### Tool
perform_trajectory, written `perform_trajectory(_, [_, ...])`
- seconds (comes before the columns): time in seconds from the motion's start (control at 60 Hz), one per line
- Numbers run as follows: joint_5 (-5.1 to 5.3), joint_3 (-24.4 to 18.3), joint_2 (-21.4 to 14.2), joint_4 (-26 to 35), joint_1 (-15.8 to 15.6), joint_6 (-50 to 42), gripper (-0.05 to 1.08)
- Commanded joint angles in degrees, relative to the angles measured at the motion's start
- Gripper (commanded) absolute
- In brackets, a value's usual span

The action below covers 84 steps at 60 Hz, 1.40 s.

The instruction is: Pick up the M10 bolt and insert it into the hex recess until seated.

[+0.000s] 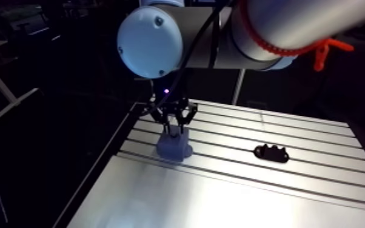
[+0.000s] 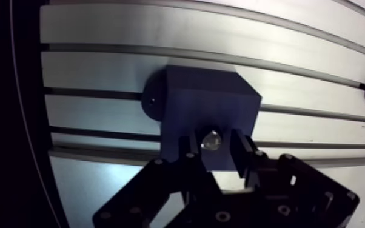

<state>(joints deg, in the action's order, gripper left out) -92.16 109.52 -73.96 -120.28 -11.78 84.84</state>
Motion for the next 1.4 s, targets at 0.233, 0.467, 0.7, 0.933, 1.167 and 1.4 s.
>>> perform_trajectory(0.233, [0.1,0.04,0.01,0.01,0.0,0.01,0.63])
perform_trajectory(0.467, [0.1,0.12,0.01,0.0,0.0,0.66,0.65])
perform_trajectory(0.7, [0.1,0.04,0.01,0.08,0.0,0.81,0.66])
perform_trajectory(0.933, [0.1,-0.04,0.01,0.08,0.09,0.98,0.68])
perform_trajectory(1.167, [0.1,0.04,0.01,0.08,0.09,0.98,0.68])
perform_trajectory(1.4, [0.1,0.04,0.01,0.08,0.09,0.98,0.68])
